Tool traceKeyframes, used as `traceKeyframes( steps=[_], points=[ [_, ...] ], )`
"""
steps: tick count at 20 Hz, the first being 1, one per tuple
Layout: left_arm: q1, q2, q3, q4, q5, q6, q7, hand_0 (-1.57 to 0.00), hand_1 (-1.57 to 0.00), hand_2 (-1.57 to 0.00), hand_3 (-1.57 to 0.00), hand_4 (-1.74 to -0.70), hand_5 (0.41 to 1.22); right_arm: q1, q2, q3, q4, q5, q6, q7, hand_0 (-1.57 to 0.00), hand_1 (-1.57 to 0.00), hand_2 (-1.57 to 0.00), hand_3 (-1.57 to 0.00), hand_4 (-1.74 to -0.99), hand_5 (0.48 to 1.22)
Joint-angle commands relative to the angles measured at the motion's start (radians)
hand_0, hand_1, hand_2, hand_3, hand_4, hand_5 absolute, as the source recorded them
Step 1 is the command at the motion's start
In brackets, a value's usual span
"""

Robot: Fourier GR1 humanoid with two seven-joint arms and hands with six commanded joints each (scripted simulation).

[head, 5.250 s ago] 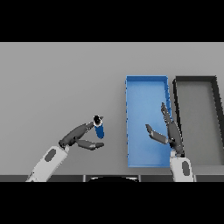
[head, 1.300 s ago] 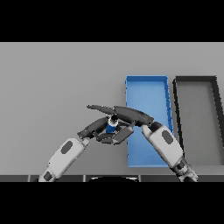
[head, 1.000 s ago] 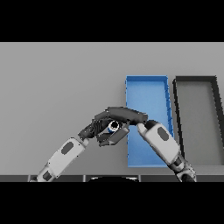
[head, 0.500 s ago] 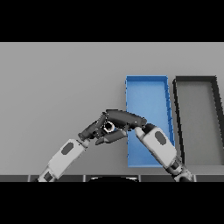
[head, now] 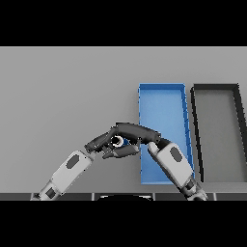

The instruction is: Pick up the blue pipe and place it into the blue bin.

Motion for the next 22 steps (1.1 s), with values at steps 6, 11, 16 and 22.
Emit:
traceKeyframes(
  steps=[6, 11, 16, 22],
  points=[
    [0.002, -0.007, 0.004, 0.025, -0.055, 0.045, 0.040, -0.10, -0.09, -0.09, -0.03, -0.84, 0.754, 0.006, 0.033, -0.022, -0.013, -0.005, 0.020, 0.028, -1.57, -1.57, -1.57, -1.57, -1.485, 1.218],
    [0.023, -0.007, 0.019, 0.000, -0.014, 0.054, 0.107, -0.03, -0.03, -0.03, -0.01, -0.85, 0.623, 0.018, 0.048, -0.041, -0.008, 0.025, 0.029, -0.014, -1.57, -1.57, -1.57, -1.57, -1.488, 1.220],
    [0.036, -0.002, 0.019, -0.006, -0.010, 0.063, 0.151, -0.01, -0.01, -0.01, 0.00, -0.88, 0.572, -0.012, 0.106, -0.086, 0.010, -0.154, -0.012, 0.127, -1.57, -1.57, -1.57, -1.57, -1.492, 1.221],
    [0.045, -0.002, 0.010, -0.011, -0.013, 0.062, 0.173, 0.00, 0.00, 0.00, 0.00, -0.86, 0.515, -0.167, 0.041, -0.141, -0.017, -0.429, -0.192, 0.246, -1.57, -1.57, -1.57, -1.57, -1.492, 1.221]
  ],
)
